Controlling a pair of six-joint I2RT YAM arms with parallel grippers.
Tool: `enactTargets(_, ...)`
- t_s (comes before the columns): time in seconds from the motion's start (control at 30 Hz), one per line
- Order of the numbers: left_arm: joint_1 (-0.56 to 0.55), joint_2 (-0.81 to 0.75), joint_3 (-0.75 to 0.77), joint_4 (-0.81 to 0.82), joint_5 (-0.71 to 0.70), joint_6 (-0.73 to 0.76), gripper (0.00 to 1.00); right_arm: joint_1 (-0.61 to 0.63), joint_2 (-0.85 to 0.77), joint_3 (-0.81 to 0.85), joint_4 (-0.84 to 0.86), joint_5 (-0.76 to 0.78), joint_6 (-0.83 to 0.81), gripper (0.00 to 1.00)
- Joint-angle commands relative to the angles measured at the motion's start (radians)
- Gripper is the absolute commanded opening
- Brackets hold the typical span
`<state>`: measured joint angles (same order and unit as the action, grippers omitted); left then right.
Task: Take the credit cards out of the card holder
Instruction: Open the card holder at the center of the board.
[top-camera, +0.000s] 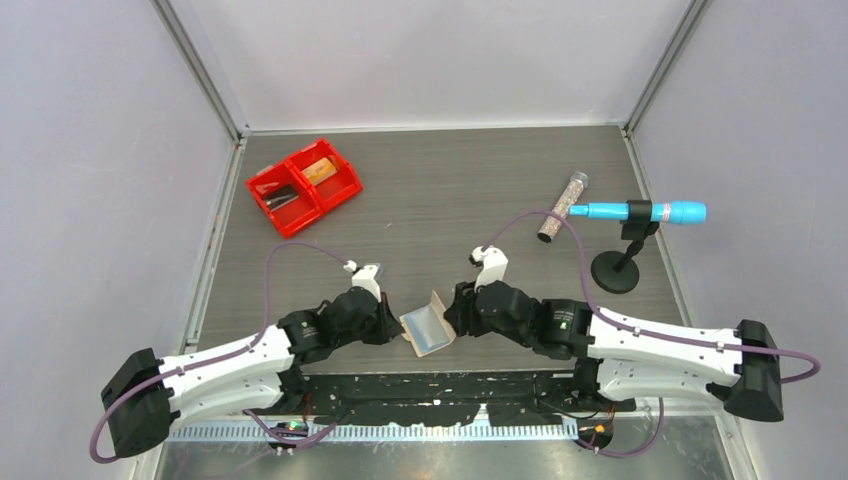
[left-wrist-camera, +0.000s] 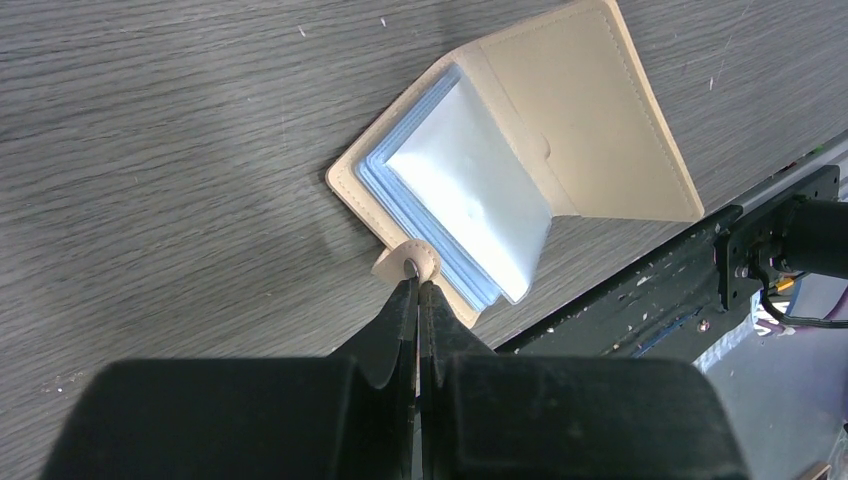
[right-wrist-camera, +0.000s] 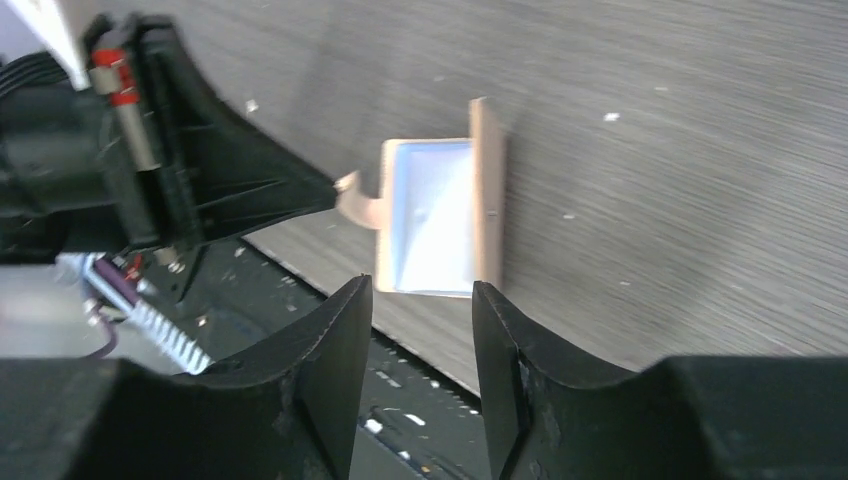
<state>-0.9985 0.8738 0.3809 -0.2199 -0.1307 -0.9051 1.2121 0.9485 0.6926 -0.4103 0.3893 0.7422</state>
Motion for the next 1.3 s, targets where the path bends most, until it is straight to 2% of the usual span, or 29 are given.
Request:
enactTargets(0.0, 0.004, -0.016, 0.007, 0.049, -0.001, 0.011, 0.00, 0.051, 0.077, 0.034, 0.207, -0.107, -0.030, 0.47)
enactTargets(0.13, 0.005, -0.019, 0.011, 0.041, -0.001, 0.013, 0.00, 0.083, 0.202, 0.049, 0.307, -0.163, -0.025, 0.46)
enactTargets(0.3, 0.004, -0.029, 0.008, 0.035, -0.004, 0.014, 0.00, 0.088, 0.320, 0.053, 0.337, -0.108, -0.028, 0.47)
enactTargets(0.5, 0.004, -0.043, -0.006, 0.033, -0.012, 0.011, 0.00, 0.082, 0.417, 0.055, 0.307, -0.005, -0.078, 0.67)
enactTargets(0.7, 0.004, -0.062, -0.015, 0.026, -0.022, 0.008, 0.00, 0.078, 0.487, 0.061, 0.286, 0.039, -0.097, 0.77)
enactTargets(0.93, 0.004, -0.075, -0.017, 0.014, -0.030, 0.008, 0.00, 0.078, 0.544, 0.062, 0.286, 0.066, -0.090, 0.78)
enactTargets(1.17, 0.004, -0.077, -0.022, 0.008, -0.038, 0.008, 0.00, 0.078, 0.509, 0.045, 0.255, 0.108, -0.072, 0.68)
enactTargets(1.27, 0.004, -0.072, -0.020, -0.002, -0.042, 0.008, 0.00, 0.078, 0.474, 0.038, 0.226, 0.134, -0.061, 0.68)
